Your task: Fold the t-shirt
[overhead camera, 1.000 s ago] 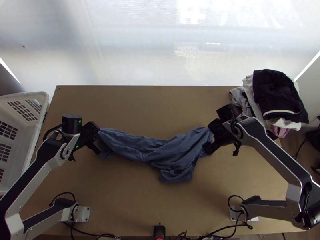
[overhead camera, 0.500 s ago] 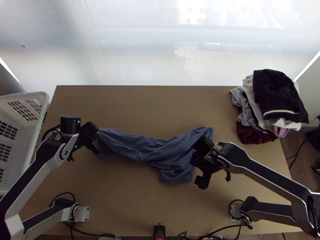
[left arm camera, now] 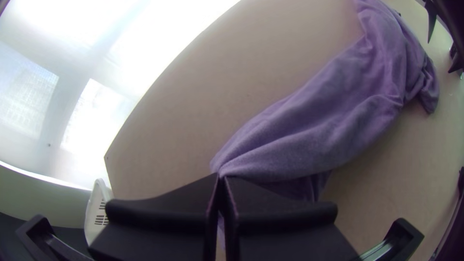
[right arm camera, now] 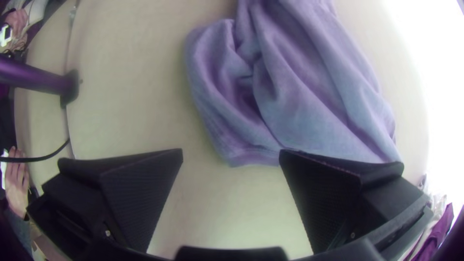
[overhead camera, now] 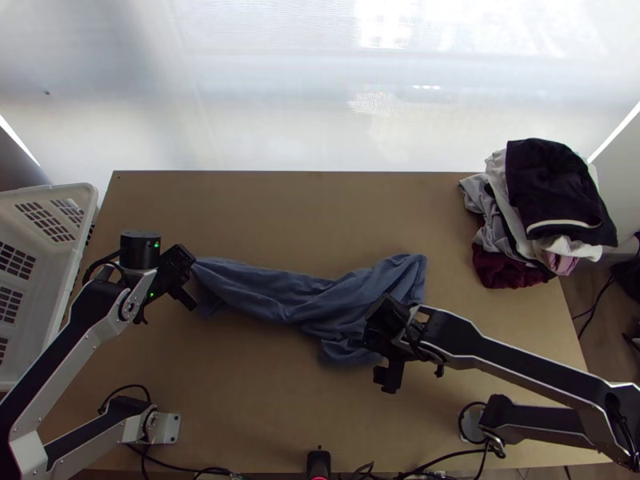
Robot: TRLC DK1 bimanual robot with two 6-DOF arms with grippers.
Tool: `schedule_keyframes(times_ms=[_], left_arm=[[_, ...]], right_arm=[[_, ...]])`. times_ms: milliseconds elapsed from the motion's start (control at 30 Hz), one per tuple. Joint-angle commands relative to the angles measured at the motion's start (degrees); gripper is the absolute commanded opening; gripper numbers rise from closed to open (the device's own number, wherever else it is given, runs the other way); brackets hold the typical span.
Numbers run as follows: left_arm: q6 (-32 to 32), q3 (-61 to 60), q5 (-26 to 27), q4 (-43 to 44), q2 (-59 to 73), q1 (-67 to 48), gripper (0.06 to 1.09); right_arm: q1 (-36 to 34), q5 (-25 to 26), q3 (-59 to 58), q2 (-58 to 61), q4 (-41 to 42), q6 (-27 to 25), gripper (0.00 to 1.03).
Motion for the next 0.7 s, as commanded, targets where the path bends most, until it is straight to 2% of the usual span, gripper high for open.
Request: schedule_keyframes(times_ms=[0, 300, 500, 667], left_arm=[[-0.3, -0.78, -0.35, 0.28, 0.17, -0.14, 0.09], [-0.65, -0.61, -0.88, 0.46, 0.08, -0.31, 0.09], [-0.74, 0.01, -1.06, 0.46, 0.17, -0.22, 0.09], [-0.74, 0.27, -1.15, 0.46, 0.35, -0.05, 0.09]], right_arm=[[1.17, 0.22, -3.29, 0.96, 6.31, 0.0, 0.92], [1.17, 1.01, -8.12, 2.28, 13.52, 0.09, 0.85], [1.08, 1.19, -10.14, 2.98, 18.27, -0.26, 0.54], [0.38, 1.19, -11.11, 3.24, 21.34, -1.23, 0.18]])
